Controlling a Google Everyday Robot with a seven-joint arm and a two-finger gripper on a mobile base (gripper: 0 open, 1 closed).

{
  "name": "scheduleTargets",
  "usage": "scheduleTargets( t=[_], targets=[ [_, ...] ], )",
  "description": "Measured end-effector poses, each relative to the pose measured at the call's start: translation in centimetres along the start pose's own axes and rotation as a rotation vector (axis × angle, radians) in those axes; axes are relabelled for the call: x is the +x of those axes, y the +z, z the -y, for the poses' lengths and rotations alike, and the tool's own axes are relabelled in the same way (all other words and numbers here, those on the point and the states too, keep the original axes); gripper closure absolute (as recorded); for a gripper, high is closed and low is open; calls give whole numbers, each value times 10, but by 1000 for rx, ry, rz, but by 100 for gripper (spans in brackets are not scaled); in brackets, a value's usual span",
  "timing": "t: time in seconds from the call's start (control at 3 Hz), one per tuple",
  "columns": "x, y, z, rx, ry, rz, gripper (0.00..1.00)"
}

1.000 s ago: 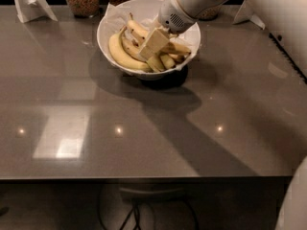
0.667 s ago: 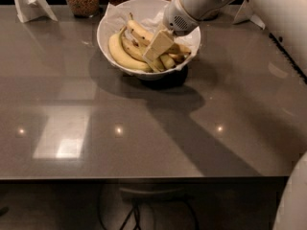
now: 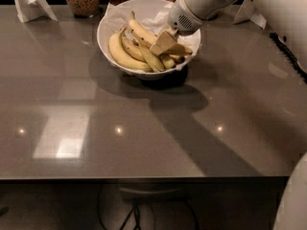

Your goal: Pick banana from white bowl

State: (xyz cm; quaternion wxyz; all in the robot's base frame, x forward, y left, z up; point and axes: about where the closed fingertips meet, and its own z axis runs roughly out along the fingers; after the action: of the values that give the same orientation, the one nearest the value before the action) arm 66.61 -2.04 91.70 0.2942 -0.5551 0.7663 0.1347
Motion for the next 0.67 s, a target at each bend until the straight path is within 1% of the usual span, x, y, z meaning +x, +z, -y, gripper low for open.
scheduleTargets(
  t=[0.33, 0.67],
  targets=[
    [-10, -14, -2, -1, 12, 2, 93],
    [-21, -29, -6, 0, 15, 5, 100]
  ],
)
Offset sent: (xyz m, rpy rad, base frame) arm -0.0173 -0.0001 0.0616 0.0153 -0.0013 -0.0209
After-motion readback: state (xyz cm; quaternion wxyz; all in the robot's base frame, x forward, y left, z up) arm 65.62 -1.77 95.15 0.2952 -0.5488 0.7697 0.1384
